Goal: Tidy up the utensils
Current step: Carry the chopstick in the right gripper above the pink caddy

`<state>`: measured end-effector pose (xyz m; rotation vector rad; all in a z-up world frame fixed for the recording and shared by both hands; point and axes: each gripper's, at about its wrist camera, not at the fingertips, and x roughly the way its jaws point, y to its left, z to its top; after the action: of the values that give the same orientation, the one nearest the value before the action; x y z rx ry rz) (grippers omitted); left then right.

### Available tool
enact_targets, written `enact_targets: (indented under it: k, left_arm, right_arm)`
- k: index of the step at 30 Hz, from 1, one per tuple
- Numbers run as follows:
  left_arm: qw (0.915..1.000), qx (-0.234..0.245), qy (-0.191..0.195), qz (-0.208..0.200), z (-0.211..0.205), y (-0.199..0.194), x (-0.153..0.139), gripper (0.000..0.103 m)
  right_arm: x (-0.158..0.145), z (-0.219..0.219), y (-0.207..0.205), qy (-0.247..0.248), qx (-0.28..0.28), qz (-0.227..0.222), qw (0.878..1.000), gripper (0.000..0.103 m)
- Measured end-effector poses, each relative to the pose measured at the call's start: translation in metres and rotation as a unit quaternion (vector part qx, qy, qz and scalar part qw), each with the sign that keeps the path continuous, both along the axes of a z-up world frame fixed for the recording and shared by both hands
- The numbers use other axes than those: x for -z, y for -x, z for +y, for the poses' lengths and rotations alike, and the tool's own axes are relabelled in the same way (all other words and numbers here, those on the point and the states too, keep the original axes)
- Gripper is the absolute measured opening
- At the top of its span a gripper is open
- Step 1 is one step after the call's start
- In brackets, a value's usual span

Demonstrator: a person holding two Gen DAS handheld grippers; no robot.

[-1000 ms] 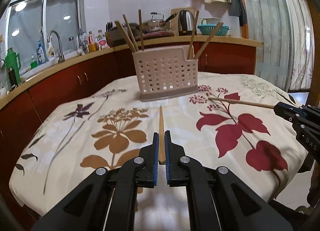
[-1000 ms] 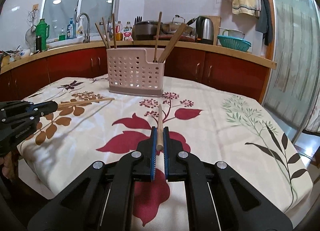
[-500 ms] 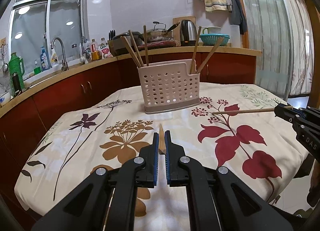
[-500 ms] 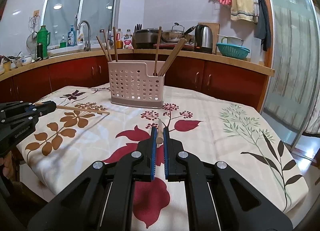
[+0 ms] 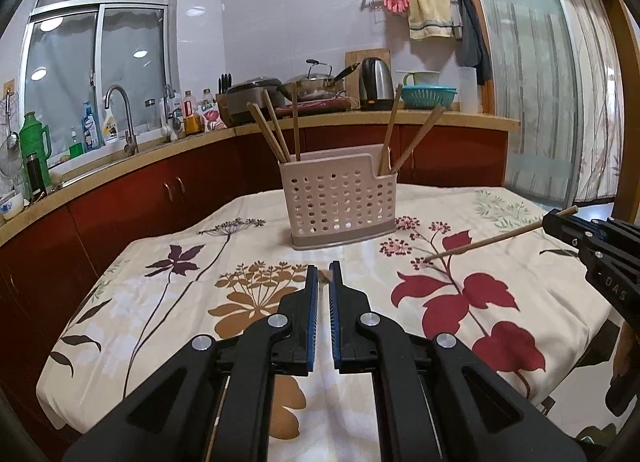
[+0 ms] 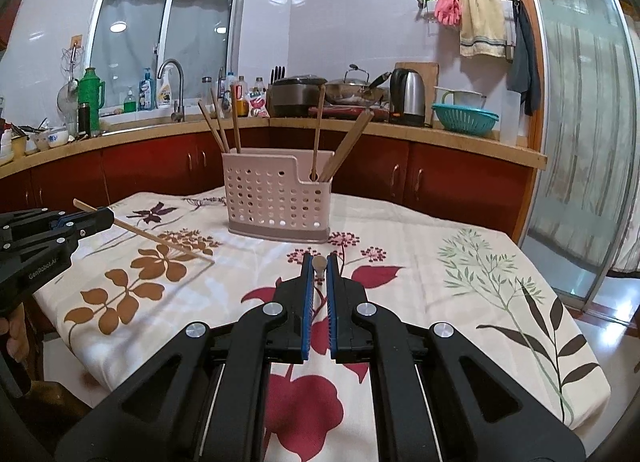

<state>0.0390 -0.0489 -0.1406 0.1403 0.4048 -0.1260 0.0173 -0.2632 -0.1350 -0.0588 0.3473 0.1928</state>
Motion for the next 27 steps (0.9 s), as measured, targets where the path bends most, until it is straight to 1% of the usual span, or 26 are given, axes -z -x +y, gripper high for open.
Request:
enact_targets:
  k: [10, 18, 27]
  left_arm:
    - [0.9998, -0.002, 0.021, -0.008, 0.007, 0.001, -0.015, 0.006]
    - [0.9994, -0.003, 0.029, -0.017, 0.01, -0.004, -0.023, 0.006]
    - [0.999, -0.002, 0.034, -0.028, 0.012, -0.019, -0.031, 0.006]
  right_arm:
    - [-0.017, -0.004, 0.0, -0.022, -0.005, -0.011, 1.0, 0.007]
    - [-0.023, -0.004, -0.004, -0.029, -0.005, -0.014, 0.999, 0.007]
    - [-0.031, 0.001, -0.019, -0.025, -0.009, -0.011, 1.0, 0.007]
